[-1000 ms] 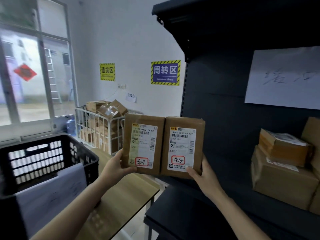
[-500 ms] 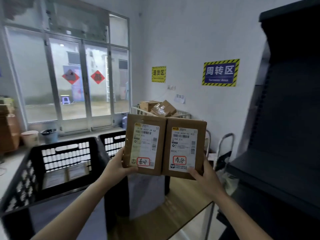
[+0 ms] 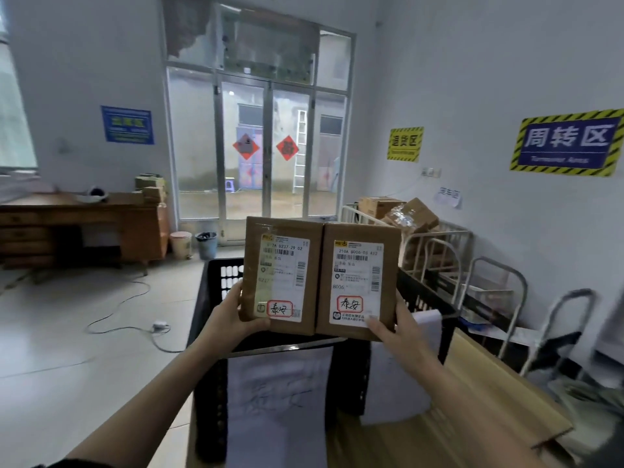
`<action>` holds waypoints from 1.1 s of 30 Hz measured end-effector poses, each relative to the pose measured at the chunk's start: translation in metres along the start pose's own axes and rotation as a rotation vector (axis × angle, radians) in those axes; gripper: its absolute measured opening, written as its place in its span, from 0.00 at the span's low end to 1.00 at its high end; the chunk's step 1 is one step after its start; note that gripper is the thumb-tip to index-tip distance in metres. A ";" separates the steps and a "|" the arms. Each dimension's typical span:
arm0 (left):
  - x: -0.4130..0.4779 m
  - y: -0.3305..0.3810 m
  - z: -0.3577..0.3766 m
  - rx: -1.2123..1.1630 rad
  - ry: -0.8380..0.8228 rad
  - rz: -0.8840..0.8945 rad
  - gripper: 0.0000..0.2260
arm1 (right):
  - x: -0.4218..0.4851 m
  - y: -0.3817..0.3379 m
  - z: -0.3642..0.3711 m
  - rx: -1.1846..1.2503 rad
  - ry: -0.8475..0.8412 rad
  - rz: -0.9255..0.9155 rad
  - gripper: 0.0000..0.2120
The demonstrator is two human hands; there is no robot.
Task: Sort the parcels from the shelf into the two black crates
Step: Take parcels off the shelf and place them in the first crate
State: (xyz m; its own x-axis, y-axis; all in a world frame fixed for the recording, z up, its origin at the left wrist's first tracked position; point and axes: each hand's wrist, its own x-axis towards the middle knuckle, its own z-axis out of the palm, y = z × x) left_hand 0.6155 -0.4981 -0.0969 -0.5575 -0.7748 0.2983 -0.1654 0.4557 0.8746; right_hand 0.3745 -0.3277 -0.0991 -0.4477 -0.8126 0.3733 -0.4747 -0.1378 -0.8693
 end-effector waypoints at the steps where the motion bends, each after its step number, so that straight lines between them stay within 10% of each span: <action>1: -0.002 -0.003 -0.009 0.003 0.015 -0.012 0.38 | 0.004 -0.003 0.008 -0.004 -0.011 -0.006 0.27; 12: -0.002 -0.035 -0.058 0.031 0.125 -0.062 0.45 | 0.054 -0.002 0.070 0.007 -0.147 -0.025 0.26; 33: 0.109 -0.106 -0.033 0.020 0.319 -0.435 0.09 | 0.166 0.075 0.113 0.042 -0.159 0.209 0.15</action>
State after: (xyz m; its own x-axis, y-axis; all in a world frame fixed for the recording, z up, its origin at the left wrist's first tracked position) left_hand 0.5992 -0.6454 -0.1443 -0.1603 -0.9870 0.0143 -0.3432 0.0693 0.9367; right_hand 0.3501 -0.5364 -0.1385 -0.4060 -0.9044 0.1312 -0.3511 0.0218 -0.9361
